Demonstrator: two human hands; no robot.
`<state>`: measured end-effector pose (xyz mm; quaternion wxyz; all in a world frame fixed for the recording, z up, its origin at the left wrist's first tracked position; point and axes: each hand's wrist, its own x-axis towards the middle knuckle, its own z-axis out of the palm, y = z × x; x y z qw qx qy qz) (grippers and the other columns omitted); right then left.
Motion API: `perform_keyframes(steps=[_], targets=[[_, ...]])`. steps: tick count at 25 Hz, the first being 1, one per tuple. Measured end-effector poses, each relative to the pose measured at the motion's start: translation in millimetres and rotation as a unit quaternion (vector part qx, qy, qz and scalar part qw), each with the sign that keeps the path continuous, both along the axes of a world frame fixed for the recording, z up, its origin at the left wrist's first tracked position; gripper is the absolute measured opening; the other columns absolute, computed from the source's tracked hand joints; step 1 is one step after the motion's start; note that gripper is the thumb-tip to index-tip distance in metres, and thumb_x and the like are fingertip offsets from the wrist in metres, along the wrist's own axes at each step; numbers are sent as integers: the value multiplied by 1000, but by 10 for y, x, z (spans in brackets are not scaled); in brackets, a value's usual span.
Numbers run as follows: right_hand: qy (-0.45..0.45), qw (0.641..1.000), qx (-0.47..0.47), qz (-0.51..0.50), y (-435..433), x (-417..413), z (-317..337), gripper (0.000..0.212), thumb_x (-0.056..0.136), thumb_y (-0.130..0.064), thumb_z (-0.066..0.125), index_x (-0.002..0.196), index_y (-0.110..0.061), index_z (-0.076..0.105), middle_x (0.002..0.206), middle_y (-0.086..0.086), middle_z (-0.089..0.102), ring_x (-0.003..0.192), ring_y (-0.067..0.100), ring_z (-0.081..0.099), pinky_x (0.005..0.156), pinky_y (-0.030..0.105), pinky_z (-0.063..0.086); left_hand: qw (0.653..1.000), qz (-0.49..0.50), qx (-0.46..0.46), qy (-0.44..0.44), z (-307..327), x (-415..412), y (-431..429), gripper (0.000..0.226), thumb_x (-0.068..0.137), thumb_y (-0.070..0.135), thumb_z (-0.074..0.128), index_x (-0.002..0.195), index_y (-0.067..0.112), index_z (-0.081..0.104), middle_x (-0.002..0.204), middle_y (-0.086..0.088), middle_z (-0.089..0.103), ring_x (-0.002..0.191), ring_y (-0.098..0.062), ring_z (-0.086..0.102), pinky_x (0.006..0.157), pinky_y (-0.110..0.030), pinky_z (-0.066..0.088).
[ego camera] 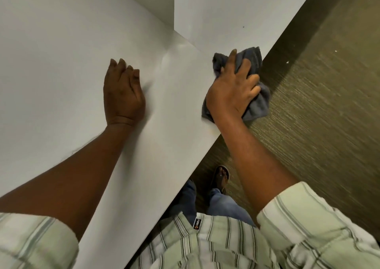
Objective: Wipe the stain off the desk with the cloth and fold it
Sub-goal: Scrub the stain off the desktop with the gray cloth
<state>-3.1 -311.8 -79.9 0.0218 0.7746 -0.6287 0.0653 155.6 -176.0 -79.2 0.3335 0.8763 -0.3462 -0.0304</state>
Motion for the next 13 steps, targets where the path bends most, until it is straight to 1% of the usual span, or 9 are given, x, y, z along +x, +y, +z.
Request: perform_keyframes(steps=[2,5,6,8,10,11,13], targets=[[-12,1000,-12,9,177,-122,9,55,91,-32,50,144,-24,37,133,10,50,91,34,51,77,45,41,1000,0,5,-4,7,-18,7,42,97,23,33,108,-7,60,131,-25,53,133,-37,36,113,-38,27],[0,1000,19,10,645,-357,-12,57,88,-29,52,143,-26,38,131,11,51,86,33,50,75,43,41,1000,-7,0,-1,35,-39,2,39,97,20,35,111,-7,59,132,-26,52,134,-37,36,112,-42,28],[-5,999,33,-1,601,-343,-16,58,87,-28,55,143,-27,38,133,11,50,88,34,50,75,44,41,1000,-1,-6,0,29,-19,10,39,97,20,35,112,-7,59,131,-26,53,133,-37,36,112,-41,29],[-14,998,50,-39,235,-214,8,60,86,-27,60,143,-27,38,138,10,45,98,35,49,78,46,41,1000,4,-13,3,-1,-1,18,39,97,21,35,114,-6,58,130,-26,53,132,-37,38,111,-38,28],[1,997,51,-53,-139,-149,33,59,90,-28,57,144,-28,36,142,10,41,106,36,47,81,48,40,1000,-3,-14,3,4,-13,11,40,97,21,34,113,-6,57,129,-26,54,132,-38,38,111,-39,28],[-1,997,47,-56,-199,-155,29,56,92,-29,55,145,-28,35,143,10,40,107,36,47,82,48,40,1000,-5,-13,1,9,-13,11,40,97,21,34,112,-7,58,129,-27,54,131,-39,38,111,-41,29],[-25,999,26,-36,4,-240,17,53,94,-30,52,145,-27,37,143,11,42,102,36,48,82,47,41,1000,-13,-2,-3,15,-27,18,40,97,22,34,109,-8,59,129,-28,54,131,-40,38,111,-44,30]])
